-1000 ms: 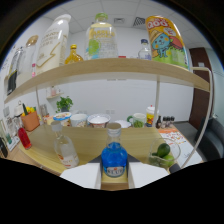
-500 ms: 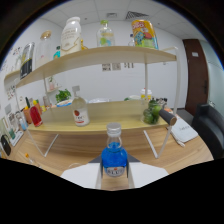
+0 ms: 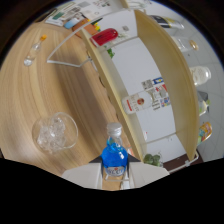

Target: Make me a cup of Mount Fuji.

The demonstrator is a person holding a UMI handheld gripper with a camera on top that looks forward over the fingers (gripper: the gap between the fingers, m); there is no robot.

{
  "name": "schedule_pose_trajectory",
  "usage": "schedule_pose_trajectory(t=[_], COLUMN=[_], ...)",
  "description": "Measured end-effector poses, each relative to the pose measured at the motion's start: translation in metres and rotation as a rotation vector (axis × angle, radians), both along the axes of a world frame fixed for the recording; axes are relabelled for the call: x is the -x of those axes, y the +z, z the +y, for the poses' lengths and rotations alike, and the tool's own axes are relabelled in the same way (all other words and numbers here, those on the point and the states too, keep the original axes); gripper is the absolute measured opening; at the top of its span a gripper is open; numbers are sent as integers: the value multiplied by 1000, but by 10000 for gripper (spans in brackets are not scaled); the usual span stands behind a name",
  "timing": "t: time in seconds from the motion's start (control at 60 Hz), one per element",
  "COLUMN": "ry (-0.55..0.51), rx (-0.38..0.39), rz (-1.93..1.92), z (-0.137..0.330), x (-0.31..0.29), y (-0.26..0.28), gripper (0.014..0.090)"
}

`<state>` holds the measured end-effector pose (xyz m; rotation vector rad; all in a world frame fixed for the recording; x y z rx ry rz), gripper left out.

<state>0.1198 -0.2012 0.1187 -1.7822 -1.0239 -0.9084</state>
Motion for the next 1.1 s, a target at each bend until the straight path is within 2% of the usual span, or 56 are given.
schedule_pose_trajectory(t=[0.133,0.267,0.5,0.6,0.717,0.85,0.917,1.05,1.1], ry=[154,252,282,271,237,188,145,126,90], rx=[15,47,121,117,75,-8,-77,-175,-206], rz=[-348,-614,-802,-763,-613,-210,24,486,599], z=[10,14,11,11,9,0,-7,-23,-27], x=[10,15,9,8,11,19,13,3,-13], y=[5,4,-5,-4,9,36,58,90,94], gripper=[352,351,350,353,350,356,358,359,360])
